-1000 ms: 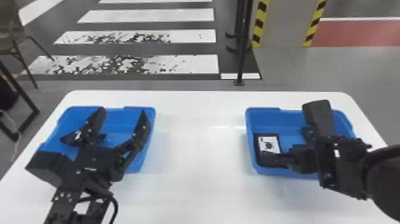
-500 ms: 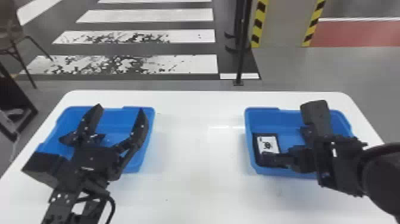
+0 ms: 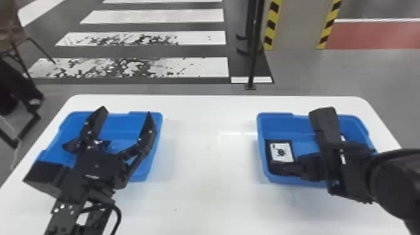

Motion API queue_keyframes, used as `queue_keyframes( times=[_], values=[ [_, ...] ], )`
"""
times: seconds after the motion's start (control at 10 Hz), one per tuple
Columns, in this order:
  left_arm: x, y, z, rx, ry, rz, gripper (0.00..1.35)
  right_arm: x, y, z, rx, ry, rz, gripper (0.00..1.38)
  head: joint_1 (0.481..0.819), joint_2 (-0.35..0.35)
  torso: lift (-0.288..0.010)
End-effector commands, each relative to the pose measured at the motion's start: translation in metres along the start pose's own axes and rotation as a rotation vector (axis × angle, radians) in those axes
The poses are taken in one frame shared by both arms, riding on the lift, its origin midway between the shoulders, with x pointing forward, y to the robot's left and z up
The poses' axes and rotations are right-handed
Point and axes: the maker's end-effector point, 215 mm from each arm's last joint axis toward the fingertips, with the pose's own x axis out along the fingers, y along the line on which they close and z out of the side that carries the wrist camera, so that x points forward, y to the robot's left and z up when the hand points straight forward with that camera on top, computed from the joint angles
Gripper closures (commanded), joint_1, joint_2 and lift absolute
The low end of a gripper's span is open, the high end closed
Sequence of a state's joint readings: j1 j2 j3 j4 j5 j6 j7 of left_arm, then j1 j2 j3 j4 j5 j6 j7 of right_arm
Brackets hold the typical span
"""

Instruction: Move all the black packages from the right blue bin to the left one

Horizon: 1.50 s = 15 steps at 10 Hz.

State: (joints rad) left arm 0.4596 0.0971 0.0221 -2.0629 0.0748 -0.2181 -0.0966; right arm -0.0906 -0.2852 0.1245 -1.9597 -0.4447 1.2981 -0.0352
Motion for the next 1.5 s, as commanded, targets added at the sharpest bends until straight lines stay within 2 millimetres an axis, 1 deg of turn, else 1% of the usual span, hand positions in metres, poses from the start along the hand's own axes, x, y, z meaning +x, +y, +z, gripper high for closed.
queue_keyframes(
  times=[0.0,0.1,0.2,0.3,0.4,0.5,0.6,0.8,0.9,1.1,1.2,1.3,1.4],
  values=[
    [-0.001,0.001,0.000,0.007,-0.001,0.000,0.21,0.004,-0.001,-0.002,0.002,0.008,0.000,0.30,0.695,0.044,-0.173],
    [-0.001,0.000,0.002,0.013,-0.005,-0.002,0.21,0.007,-0.002,-0.002,0.008,0.007,0.004,0.42,0.695,0.045,-0.173],
    [-0.001,0.001,0.002,0.013,-0.005,0.001,0.21,0.011,0.000,0.004,0.016,-0.011,0.027,0.68,0.695,0.045,-0.173],
    [-0.001,0.001,0.002,0.015,-0.005,0.000,0.21,0.014,0.002,0.008,0.022,-0.030,0.043,0.85,0.695,0.049,-0.173],
    [-0.001,0.003,0.002,0.016,-0.007,0.004,0.21,0.017,0.004,0.013,0.027,-0.055,0.057,0.89,0.695,0.051,-0.173],
    [-0.002,0.002,0.001,0.015,-0.005,0.002,0.21,0.021,0.007,0.017,0.041,-0.085,0.082,1.09,0.695,0.055,-0.173],
    [-0.001,0.003,0.002,0.016,-0.007,0.004,0.21,0.023,0.009,0.017,0.062,-0.103,0.097,1.14,0.695,0.061,-0.173],
    [-0.001,0.003,0.005,0.017,-0.017,0.004,0.21,0.020,0.004,0.022,0.112,-0.182,0.115,1.14,0.695,0.065,-0.173],
    [-0.001,0.002,0.007,0.012,-0.022,0.003,0.21,0.009,-0.002,0.033,0.141,-0.257,0.128,1.14,0.695,0.063,-0.173],
    [0.000,0.002,0.010,-0.002,-0.031,0.005,0.21,-0.019,-0.014,0.047,0.163,-0.365,0.135,1.14,0.695,0.051,-0.173],
    [0.001,0.001,0.016,-0.004,-0.051,0.002,0.21,-0.029,-0.018,0.067,0.163,-0.451,0.159,1.14,0.695,0.046,-0.173],
    [0.001,-0.005,0.026,-0.013,-0.085,-0.006,0.21,-0.037,-0.023,0.096,0.140,-0.552,0.222,1.14,0.695,0.038,-0.173],
    [0.005,-0.015,0.030,-0.074,-0.100,-0.020,0.21,-0.045,-0.013,0.116,0.097,-0.615,0.309,1.14,0.695,0.036,-0.173]
  ],
)
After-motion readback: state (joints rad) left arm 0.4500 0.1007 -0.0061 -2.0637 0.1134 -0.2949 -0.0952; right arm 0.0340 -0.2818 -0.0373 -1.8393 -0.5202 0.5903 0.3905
